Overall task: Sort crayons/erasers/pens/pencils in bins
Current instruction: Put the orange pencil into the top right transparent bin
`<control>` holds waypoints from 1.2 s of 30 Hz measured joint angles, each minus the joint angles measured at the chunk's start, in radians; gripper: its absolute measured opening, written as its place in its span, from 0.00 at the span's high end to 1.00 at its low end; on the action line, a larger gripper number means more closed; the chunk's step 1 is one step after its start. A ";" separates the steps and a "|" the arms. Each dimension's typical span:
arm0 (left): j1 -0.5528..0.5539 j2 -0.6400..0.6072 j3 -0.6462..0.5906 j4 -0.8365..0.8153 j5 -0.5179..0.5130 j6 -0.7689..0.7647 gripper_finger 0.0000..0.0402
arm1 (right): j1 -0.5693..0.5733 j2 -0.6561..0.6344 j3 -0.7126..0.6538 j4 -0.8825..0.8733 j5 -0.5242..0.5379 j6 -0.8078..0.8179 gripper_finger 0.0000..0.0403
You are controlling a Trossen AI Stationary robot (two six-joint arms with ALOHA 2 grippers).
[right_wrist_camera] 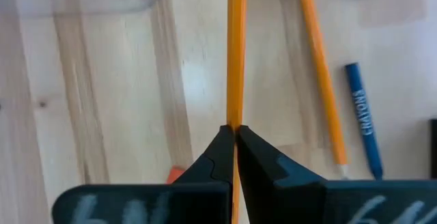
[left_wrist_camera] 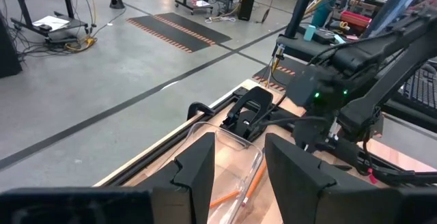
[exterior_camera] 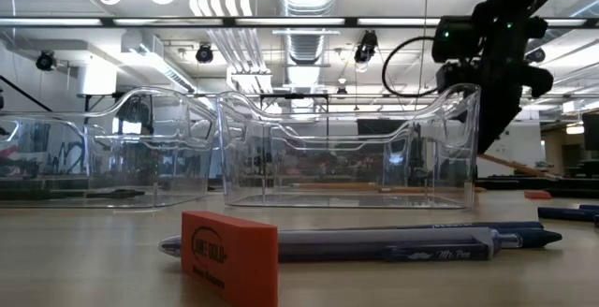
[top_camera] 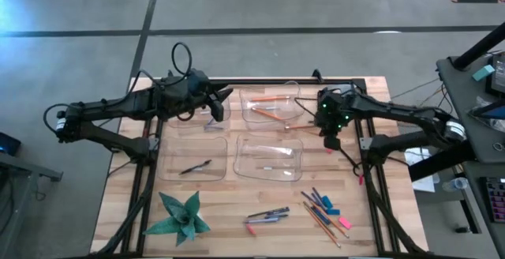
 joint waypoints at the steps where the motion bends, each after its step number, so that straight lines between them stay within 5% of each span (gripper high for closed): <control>1: 0.000 0.000 0.000 0.000 0.000 0.000 0.71 | 0.000 -0.017 0.000 0.000 -0.003 -0.001 0.98; 9: 0.000 0.000 0.000 0.000 0.000 0.000 0.71 | 0.000 -0.131 0.000 0.025 -0.052 0.027 0.98; 24: 0.000 0.000 0.001 0.001 0.000 -0.002 0.71 | 0.000 -0.164 0.001 0.334 -0.195 0.162 0.98; 30: 0.000 0.000 0.001 0.001 0.000 -0.002 0.71 | 0.000 -0.158 0.001 0.251 -0.189 0.169 0.98; 36: 0.000 0.000 0.001 0.000 0.000 -0.002 0.71 | -0.001 -0.090 0.001 0.191 -0.113 0.344 0.97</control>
